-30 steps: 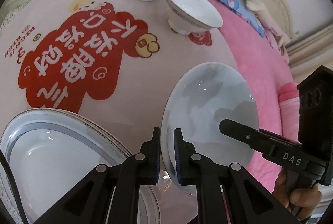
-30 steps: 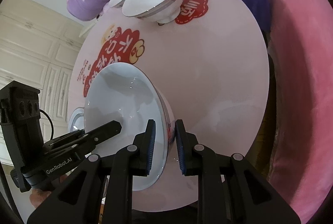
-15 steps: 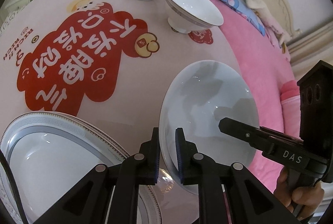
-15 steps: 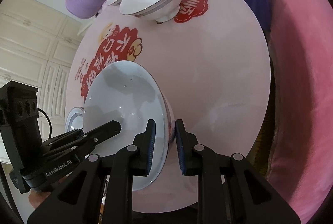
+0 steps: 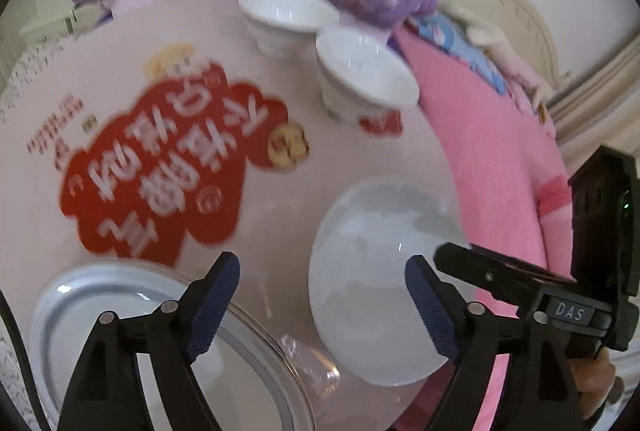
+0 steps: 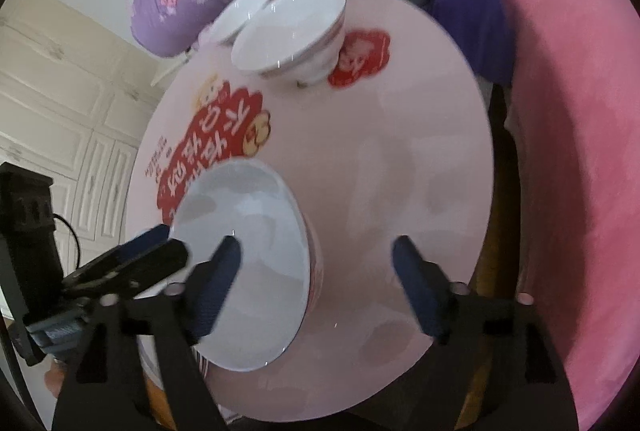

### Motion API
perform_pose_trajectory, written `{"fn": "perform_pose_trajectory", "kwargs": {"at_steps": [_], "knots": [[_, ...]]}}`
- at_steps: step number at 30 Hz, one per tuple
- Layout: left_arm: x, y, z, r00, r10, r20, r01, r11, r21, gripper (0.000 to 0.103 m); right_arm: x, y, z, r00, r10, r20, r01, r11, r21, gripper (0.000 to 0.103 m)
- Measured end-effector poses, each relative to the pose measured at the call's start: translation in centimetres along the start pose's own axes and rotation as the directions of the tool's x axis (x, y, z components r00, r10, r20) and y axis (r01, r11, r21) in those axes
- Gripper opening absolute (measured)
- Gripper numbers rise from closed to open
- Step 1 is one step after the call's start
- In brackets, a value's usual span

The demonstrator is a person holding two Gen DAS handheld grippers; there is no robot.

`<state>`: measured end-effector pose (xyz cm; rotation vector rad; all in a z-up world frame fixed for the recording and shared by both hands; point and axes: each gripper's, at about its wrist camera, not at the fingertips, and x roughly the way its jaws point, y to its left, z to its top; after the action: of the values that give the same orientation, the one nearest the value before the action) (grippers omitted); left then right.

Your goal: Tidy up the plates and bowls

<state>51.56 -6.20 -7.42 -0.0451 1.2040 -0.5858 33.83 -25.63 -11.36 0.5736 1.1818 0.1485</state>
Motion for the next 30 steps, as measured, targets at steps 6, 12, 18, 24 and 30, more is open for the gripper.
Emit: {"fn": "perform_pose_trajectory", "kwargs": {"at_steps": [6,12,18,24,30], "knots": [[-2.2,0.3,1.5,0.996,0.022,0.088,-0.022,1.000,0.002,0.100,-1.8,-0.5,1.9,0.994,-0.016,0.104,0.017,1.000,-0.010,0.103],[-3.7,0.2,2.9,0.983,0.060,0.173,-0.059,0.998,-0.010,0.102,-2.9,-0.5,3.9,0.986,-0.021,0.162,0.027,0.999,-0.032,0.103],[-3.2,0.1,5.4,0.982,0.070,0.178,-0.064,0.997,-0.036,0.102,-4.2,-0.3,7.4,0.976,-0.036,0.215,0.053,0.996,-0.071,0.103],[-0.7,0.7,8.8,0.985,0.087,0.148,-0.073,0.993,-0.096,0.102,-3.5,-0.6,11.4,0.977,-0.060,0.204,0.084,0.991,-0.109,0.103],[3.5,0.9,12.3,0.991,0.113,0.073,-0.102,0.986,-0.135,0.102,-0.6,-1.0,14.8,0.987,-0.064,0.146,0.084,0.987,-0.137,0.103]]}}
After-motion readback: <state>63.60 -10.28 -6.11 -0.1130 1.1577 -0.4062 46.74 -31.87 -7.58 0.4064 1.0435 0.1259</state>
